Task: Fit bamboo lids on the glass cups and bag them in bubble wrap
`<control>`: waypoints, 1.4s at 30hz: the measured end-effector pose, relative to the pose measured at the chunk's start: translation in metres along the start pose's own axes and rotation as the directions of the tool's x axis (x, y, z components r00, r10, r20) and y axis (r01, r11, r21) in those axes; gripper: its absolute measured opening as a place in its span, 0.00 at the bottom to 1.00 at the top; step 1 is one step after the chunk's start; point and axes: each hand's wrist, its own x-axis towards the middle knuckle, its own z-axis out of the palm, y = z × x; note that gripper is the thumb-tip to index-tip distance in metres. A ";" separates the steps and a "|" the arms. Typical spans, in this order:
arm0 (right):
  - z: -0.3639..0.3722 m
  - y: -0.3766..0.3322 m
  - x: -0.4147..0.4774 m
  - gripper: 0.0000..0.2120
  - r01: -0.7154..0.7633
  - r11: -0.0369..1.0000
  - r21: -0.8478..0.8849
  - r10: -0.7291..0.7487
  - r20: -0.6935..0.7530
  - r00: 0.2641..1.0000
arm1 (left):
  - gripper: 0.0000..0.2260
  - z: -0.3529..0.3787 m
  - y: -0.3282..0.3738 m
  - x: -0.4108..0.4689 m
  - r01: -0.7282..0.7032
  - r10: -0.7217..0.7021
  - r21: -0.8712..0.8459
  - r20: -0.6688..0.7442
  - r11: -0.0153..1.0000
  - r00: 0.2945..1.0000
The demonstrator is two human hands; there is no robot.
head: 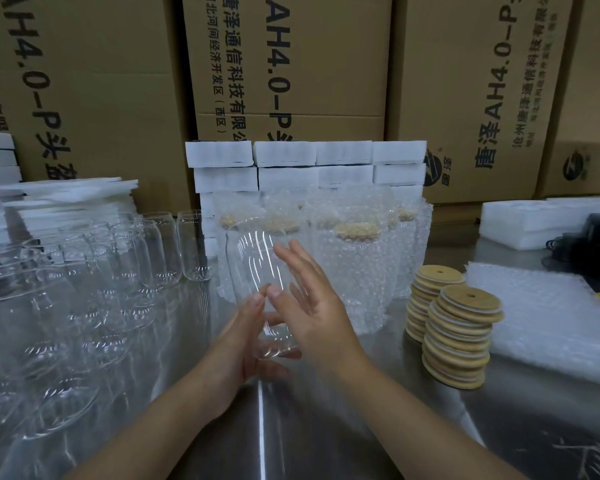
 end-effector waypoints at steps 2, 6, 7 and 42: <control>0.001 -0.001 -0.002 0.22 0.030 0.999 -0.021 -0.030 0.002 1.000 | 0.36 0.000 0.001 0.000 0.008 -0.008 -0.003 -0.038 1.000 0.999; 0.003 0.000 -0.004 0.27 0.043 0.998 -0.046 -0.042 0.021 0.999 | 0.30 0.002 0.008 0.003 -0.017 0.002 -0.117 -0.127 0.993 0.992; 0.003 0.001 -0.005 0.30 0.025 0.999 -0.044 -0.024 0.026 0.999 | 0.29 0.001 0.009 0.003 -0.025 0.005 -0.137 -0.145 0.990 0.989; 0.006 0.006 -0.004 0.36 -0.154 0.986 -0.070 0.158 0.069 0.985 | 0.33 0.007 0.024 -0.001 -0.039 -0.030 -0.621 -0.100 0.782 0.995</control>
